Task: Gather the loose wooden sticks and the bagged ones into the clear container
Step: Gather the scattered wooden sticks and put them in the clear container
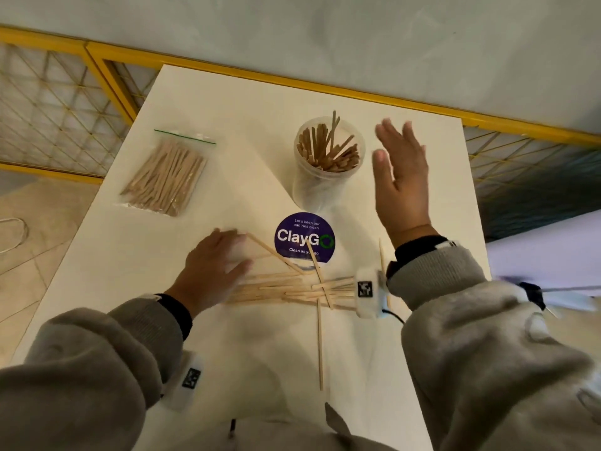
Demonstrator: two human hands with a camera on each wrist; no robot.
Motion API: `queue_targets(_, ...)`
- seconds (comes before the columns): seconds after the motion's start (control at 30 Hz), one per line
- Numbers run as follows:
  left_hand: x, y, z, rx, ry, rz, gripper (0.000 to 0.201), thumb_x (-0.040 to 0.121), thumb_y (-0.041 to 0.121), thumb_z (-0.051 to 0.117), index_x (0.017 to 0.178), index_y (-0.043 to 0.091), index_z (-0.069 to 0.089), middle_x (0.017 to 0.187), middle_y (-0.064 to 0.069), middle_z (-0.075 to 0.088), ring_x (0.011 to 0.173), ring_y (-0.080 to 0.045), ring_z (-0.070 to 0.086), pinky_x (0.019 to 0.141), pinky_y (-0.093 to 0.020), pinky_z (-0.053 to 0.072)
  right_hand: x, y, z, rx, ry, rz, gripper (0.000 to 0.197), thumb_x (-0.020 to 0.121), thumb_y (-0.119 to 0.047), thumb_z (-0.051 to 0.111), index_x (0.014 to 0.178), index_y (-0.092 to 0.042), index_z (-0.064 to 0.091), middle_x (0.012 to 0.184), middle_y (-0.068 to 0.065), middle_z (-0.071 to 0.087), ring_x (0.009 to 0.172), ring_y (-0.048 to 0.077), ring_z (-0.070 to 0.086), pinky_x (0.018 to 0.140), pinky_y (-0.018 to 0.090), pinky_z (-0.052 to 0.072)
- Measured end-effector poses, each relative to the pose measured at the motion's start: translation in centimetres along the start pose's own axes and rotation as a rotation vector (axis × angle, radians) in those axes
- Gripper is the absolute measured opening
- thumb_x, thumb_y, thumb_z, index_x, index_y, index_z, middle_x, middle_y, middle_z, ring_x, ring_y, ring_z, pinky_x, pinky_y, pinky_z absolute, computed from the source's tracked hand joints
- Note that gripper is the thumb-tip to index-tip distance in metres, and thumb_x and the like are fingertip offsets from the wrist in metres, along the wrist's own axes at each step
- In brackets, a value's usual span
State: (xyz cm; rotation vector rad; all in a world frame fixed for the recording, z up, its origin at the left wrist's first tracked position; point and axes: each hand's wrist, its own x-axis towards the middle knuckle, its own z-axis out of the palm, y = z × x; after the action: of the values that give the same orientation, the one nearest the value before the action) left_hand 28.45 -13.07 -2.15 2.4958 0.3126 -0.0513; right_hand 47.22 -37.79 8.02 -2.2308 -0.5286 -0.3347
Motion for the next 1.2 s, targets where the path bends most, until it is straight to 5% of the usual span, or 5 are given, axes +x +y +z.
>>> queue_targets(0.2, -4.2, -1.7, 3.0, 0.292, -0.220, 0.053, 0.100, 0.075, 0.082, 0.004, 0.151, 0.017, 0.007, 0.159, -0.007, 0.001, 0.145, -0.032, -0.006, 0.114, -0.058, 0.001, -13.3, 7.0, -2.2, -0.258, -0.403, 0.757, 0.061, 0.100, -0.049, 0.026, 0.153, -0.022, 0.013, 0.163, 0.001, 0.005, 0.150, 0.023, -0.004, 0.118, 0.054, -0.002)
queue_targets(0.57, -1.4, 3.6, 6.7, 0.300, -0.257, 0.232, 0.122, 0.057, 0.093, 0.027, 0.148, 0.021, -0.011, 0.158, -0.012, -0.012, 0.143, -0.039, -0.014, 0.112, -0.058, -0.002, -20.1, 2.4, 3.1, -0.423, -0.837, 0.106, 0.125, 0.062, -0.090, 0.042, 0.153, -0.018, -0.005, 0.161, -0.005, -0.013, 0.146, 0.025, -0.023, 0.114, 0.055, -0.016)
queue_targets(0.7, 1.3, 4.4, 5.5, 0.400, -0.378, 0.256, 0.131, 0.056, 0.087, 0.048, 0.149, 0.017, -0.013, 0.158, -0.008, -0.015, 0.143, -0.035, -0.018, 0.113, -0.057, -0.005, -21.8, 2.4, 2.6, -0.418, -0.801, 0.084, 0.097, 0.082, -0.068, 0.050, 0.153, -0.023, 0.002, 0.162, -0.007, -0.004, 0.149, 0.021, -0.013, 0.119, 0.052, -0.006)
queue_targets(0.93, -1.4, 4.9, 5.9, 0.241, -0.332, 0.422, 0.071, 0.090, 0.040, 0.055, 0.148, 0.016, 0.023, 0.158, -0.001, 0.018, 0.147, -0.027, 0.004, 0.115, -0.048, 0.006, -21.0, 4.8, 1.5, -0.205, -0.449, -0.097, 0.036, 0.088, -0.020, 0.058, 0.124, -0.019, 0.064, 0.121, 0.001, 0.068, 0.120, 0.034, 0.058, 0.096, 0.045, 0.048)
queue_targets(1.2, -3.4, 4.2, 6.5, 0.070, -0.144, 0.469, 0.038, 0.088, 0.008, 0.051, 0.125, 0.009, 0.058, 0.125, -0.012, 0.061, 0.124, -0.033, 0.051, 0.100, -0.045, 0.044, -16.0, 3.0, 3.1, -0.312, -0.644, -0.043, 0.080, 0.073, -0.029, 0.077, 0.144, -0.017, 0.040, 0.144, 0.008, 0.045, 0.128, 0.035, 0.041, 0.104, 0.051, 0.037)
